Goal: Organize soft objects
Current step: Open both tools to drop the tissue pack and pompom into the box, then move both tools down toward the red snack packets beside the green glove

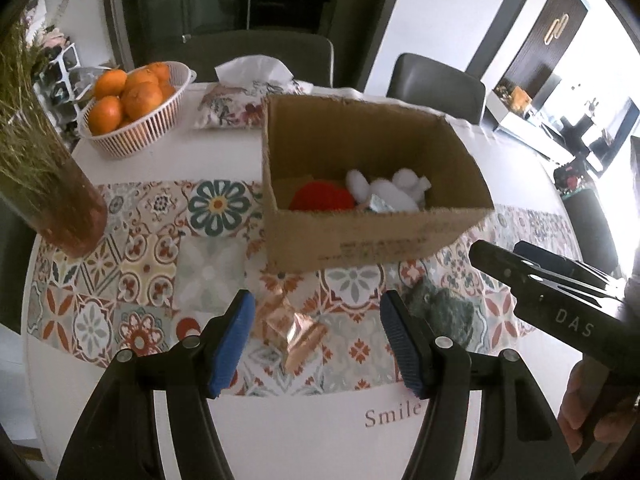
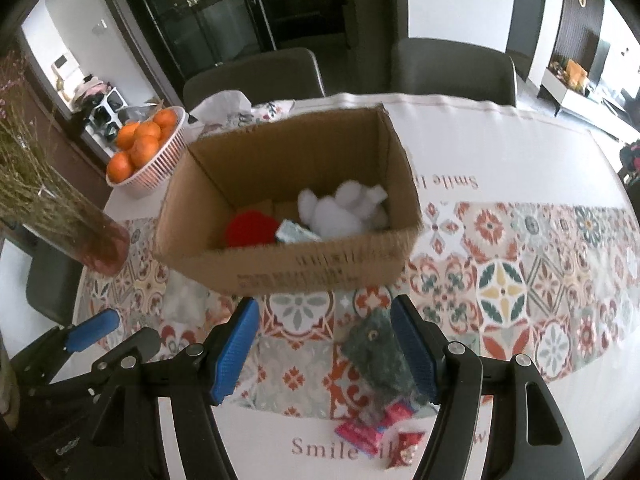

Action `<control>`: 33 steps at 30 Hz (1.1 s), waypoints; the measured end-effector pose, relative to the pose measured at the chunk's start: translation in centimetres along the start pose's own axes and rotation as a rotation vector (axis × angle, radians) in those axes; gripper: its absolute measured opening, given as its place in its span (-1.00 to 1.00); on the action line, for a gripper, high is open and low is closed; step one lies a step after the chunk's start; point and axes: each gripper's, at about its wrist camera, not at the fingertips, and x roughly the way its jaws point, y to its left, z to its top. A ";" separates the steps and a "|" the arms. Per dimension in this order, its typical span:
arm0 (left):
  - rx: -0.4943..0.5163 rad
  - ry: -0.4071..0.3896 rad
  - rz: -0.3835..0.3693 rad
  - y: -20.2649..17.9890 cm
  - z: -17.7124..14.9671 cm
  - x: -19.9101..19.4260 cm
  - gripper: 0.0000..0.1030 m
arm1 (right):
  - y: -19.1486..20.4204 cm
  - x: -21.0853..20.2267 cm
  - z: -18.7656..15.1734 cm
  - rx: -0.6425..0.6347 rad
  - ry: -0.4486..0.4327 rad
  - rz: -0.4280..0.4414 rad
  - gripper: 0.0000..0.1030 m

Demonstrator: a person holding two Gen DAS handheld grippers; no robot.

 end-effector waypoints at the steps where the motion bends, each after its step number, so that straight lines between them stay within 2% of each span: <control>1: 0.005 0.004 -0.004 -0.1 -0.3 0.0 0.25 | -0.2 0.0 -0.4 0.005 0.005 0.000 0.35; 10: 0.057 0.047 -0.051 -2.2 -2.8 0.6 0.25 | -2.5 -0.7 -3.6 0.056 0.029 -0.007 0.35; 23: 0.195 0.086 -0.113 -6.3 -6.1 1.7 0.25 | -6.3 -1.2 -8.4 0.136 0.053 -0.043 0.35; 33: 0.271 0.133 -0.131 -8.7 -8.1 3.5 0.25 | -8.4 -0.3 -11.8 0.181 0.100 -0.069 0.35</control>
